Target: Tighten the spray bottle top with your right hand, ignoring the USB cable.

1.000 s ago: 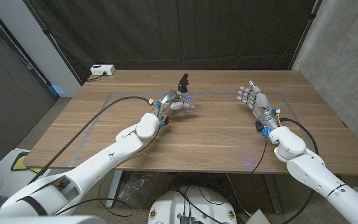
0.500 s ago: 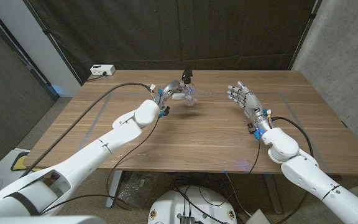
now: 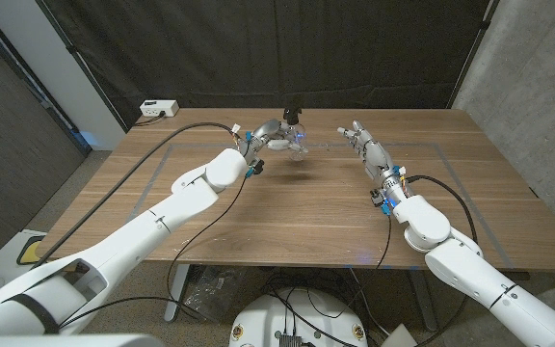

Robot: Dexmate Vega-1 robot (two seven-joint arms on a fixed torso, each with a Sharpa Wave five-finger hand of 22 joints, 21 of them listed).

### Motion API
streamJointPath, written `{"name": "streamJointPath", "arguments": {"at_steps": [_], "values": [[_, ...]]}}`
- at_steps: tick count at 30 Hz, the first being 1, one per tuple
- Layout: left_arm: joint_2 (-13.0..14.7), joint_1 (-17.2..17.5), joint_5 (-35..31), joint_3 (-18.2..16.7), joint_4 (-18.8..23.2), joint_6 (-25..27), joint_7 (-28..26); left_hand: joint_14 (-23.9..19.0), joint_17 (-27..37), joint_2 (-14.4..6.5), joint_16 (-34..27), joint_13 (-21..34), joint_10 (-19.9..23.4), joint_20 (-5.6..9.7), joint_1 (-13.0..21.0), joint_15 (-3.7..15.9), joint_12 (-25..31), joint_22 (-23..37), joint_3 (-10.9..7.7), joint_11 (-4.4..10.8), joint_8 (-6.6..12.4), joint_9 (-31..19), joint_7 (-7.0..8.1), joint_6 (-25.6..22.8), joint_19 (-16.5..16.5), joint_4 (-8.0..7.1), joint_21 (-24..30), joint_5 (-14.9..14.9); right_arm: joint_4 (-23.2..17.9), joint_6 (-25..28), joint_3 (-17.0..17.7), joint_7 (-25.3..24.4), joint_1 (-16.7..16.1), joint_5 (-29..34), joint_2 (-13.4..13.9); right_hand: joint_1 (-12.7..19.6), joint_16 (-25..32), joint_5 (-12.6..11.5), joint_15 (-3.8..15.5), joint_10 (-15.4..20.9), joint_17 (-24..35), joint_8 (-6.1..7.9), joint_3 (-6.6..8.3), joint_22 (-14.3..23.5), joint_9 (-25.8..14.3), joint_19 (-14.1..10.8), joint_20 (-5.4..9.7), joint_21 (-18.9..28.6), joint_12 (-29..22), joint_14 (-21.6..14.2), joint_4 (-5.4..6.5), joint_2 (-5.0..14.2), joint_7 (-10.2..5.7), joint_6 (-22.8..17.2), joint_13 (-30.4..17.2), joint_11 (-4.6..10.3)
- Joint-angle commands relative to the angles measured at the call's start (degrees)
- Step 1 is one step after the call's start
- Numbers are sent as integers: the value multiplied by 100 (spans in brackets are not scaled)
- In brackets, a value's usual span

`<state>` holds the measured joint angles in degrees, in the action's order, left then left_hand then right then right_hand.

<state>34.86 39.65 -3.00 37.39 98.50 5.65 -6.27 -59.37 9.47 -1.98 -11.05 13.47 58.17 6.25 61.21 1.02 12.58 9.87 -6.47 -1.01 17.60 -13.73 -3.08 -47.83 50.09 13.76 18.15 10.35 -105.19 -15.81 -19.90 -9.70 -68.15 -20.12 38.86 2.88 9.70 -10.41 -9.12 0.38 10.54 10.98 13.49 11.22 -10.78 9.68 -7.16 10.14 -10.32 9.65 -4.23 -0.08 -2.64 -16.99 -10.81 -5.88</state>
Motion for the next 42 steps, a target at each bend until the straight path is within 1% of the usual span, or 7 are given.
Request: {"name": "streamJointPath", "arguments": {"at_steps": [1,9,13,17,20,26,42], "values": [[77,-30,124,70,199,-63,375,-900,20,-738,11,30,759,43,745,868,35,16,-1062,678,1,-13,-74,-1299,71,-684,-10,-25,-332,472,-338,-131,359,396,-17,-115,8,-42,25,-353,31,-9,-89,25,-30,901,-28,5,16,511,54,-45,23,81,-7,25],[12,-87,128,130,184,-32,455,-905,22,-734,18,55,736,36,740,859,30,18,-1095,675,-7,-24,-49,-1297,60,-690,-33,-21,-367,693,-420,-61,488,381,3,-226,29,-72,41,-640,44,80,-202,26,-26,1207,-13,29,-6,765,143,-101,-143,-125,-4,81],[-45,-170,178,201,63,-54,591,-922,22,-731,16,66,742,38,736,870,33,19,-1109,689,-11,-32,-55,-1292,76,-694,-35,-20,-366,806,-447,45,568,284,32,-262,46,-89,-53,-742,47,85,-263,26,-23,1321,-52,47,-21,841,194,-126,-161,-172,2,-110],[-67,-214,165,257,22,-39,653,-927,21,-728,20,81,745,52,729,871,36,19,-1129,675,-17,-47,-83,-1277,96,-699,-40,-20,-302,749,-462,50,617,265,0,-269,54,-97,-83,-773,46,81,-287,26,-21,1369,-77,50,-27,855,214,-135,-199,-178,5,-152],[-81,-245,148,291,-1,-25,683,-909,22,-725,30,89,739,51,726,865,34,19,-1140,673,-17,-56,-81,-1278,92,-702,-49,-20,-247,655,-473,60,653,279,-23,-270,61,-105,-78,-820,45,64,-309,26,-20,1385,-85,65,-28,869,232,-143,-316,-149,8,-114],[-144,-307,163,347,-117,-55,743,-883,23,-724,43,105,738,35,723,857,35,20,-1167,681,-21,-64,-78,-1281,61,-705,-76,-18,-153,535,-525,120,749,292,-78,-258,51,-128,35,-982,42,51,-355,25,-17,1437,-63,94,-23,995,279,-139,-434,-141,10,135],[-305,-489,37,474,-296,-339,788,-883,24,-716,44,144,725,26,697,847,30,25,-1233,685,-46,-74,-63,-1276,52,-724,-118,-16,-104,616,-554,322,834,87,-21,-243,82,-148,78,-999,39,110,-392,24,-17,1484,-43,119,-67,1016,327,-118,-424,-313,10,177]]}}
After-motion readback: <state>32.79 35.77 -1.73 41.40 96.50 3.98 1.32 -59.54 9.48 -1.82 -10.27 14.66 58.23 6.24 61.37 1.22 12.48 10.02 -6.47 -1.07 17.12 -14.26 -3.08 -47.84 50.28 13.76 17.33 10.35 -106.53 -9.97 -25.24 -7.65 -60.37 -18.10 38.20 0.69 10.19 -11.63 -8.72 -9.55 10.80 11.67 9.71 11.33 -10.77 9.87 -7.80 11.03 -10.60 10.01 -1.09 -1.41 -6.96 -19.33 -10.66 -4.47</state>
